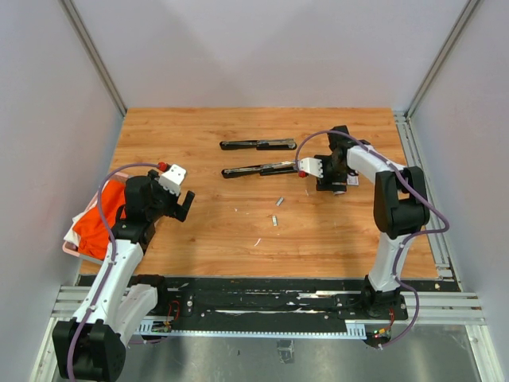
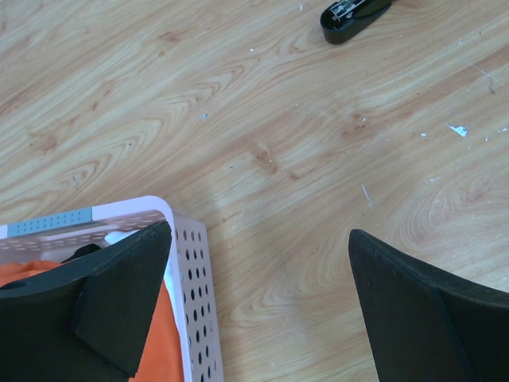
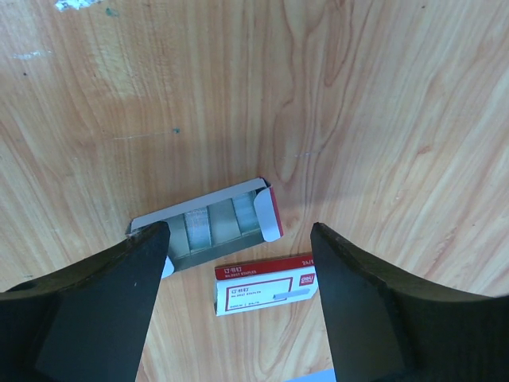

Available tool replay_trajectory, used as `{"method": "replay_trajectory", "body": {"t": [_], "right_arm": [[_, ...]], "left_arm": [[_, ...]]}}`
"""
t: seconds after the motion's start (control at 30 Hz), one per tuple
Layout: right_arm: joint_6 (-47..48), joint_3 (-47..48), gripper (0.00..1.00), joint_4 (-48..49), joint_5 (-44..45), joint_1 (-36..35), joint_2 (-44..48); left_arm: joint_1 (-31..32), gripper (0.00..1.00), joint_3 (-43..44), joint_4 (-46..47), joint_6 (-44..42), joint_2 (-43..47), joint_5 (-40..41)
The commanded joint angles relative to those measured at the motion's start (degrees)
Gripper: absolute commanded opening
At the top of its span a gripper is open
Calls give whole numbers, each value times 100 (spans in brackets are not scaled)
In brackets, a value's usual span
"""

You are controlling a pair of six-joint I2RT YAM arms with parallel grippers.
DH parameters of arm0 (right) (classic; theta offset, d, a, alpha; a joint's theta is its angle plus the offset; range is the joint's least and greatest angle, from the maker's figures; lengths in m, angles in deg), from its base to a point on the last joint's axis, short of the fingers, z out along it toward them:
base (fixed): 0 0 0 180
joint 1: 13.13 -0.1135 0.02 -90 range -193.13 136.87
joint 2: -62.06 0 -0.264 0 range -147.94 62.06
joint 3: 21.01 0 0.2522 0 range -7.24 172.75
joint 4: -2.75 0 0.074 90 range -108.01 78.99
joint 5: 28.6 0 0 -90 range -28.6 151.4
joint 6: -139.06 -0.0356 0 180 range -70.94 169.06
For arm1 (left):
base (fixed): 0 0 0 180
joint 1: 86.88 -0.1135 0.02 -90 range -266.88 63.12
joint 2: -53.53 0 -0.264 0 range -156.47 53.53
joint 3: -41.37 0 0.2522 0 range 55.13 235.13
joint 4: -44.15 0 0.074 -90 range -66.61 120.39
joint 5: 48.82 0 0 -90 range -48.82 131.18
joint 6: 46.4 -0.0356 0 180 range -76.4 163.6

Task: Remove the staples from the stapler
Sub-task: Place the staple in the staple box.

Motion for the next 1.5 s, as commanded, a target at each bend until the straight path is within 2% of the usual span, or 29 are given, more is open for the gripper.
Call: {"method": "replay_trajectory", "body": {"t": [0.0, 1.07, 1.2, 1.33, 1.47], "right_arm": [[40, 142, 74, -198, 58, -67, -123], [189, 644, 73, -147, 414, -63, -560], [289, 770, 72, -332, 362, -63, -585], [330, 1064, 66, -670, 224, -64, -693], [490, 1309, 68, -1017, 170, -55, -785]], "left_arm": [[-37, 98, -50, 172, -67, -33, -28], [-37, 98, -55, 155, -84, -32, -47], [-37, 98, -52, 155, -86, -50, -54], [-37, 98, -48, 154, -86, -41, -52], [-37, 98, -50, 154, -92, -41, -55]]}}
